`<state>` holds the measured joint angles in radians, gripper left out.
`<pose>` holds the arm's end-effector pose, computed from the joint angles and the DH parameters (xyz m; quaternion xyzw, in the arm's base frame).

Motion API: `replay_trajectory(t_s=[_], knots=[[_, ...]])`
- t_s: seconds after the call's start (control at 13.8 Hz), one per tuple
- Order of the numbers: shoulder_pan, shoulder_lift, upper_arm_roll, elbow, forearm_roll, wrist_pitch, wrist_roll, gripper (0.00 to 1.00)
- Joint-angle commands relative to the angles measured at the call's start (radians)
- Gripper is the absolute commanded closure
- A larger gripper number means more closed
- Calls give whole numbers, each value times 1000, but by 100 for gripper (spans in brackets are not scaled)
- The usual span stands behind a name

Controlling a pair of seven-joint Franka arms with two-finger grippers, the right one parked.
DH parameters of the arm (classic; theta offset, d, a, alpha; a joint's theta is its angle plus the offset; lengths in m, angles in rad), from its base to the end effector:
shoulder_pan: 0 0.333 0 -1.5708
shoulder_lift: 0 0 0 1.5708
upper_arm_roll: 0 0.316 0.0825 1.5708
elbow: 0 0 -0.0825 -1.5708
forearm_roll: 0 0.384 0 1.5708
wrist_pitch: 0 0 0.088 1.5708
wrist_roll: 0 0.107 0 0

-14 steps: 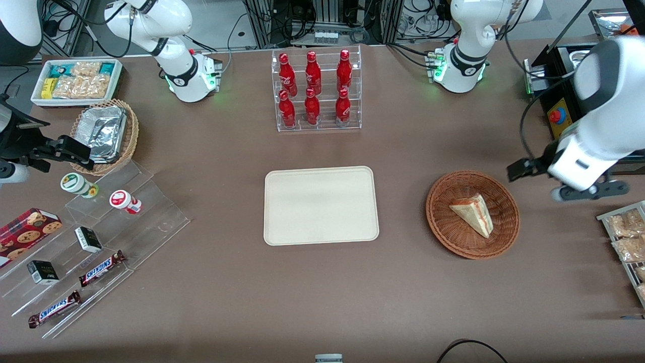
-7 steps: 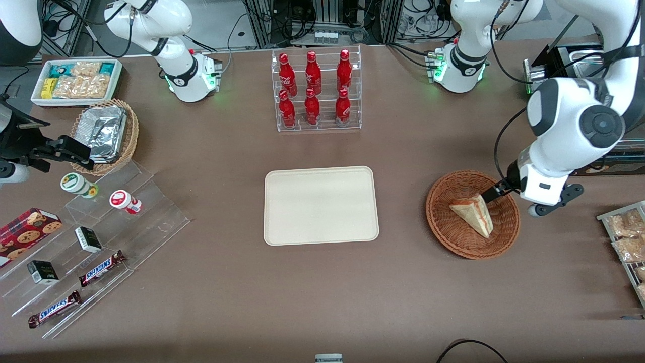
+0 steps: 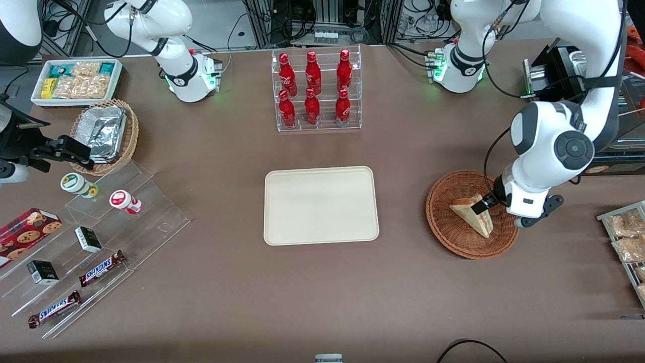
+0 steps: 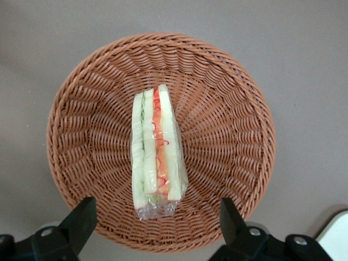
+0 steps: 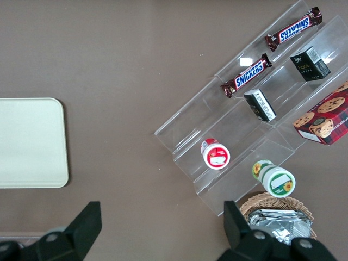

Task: Place sandwich from basket to tray
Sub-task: 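Lower the left gripper and close it on the triangular sandwich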

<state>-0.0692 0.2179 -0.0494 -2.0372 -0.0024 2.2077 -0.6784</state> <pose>0.5774 -0.0682 0.3340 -0.9605 -0.2773 0.0242 0.0033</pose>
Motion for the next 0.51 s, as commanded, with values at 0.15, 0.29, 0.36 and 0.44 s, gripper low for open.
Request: replay_trajectory(t_s=[0.15, 0.29, 0.36, 0.44], knots=[[-4, 29, 3, -32, 36, 50, -35, 0], [-1, 57, 3, -52, 36, 124, -36, 0], [-1, 75, 3, -54, 35, 147, -39, 0], [-1, 89, 3, -55, 36, 161, -40, 0]])
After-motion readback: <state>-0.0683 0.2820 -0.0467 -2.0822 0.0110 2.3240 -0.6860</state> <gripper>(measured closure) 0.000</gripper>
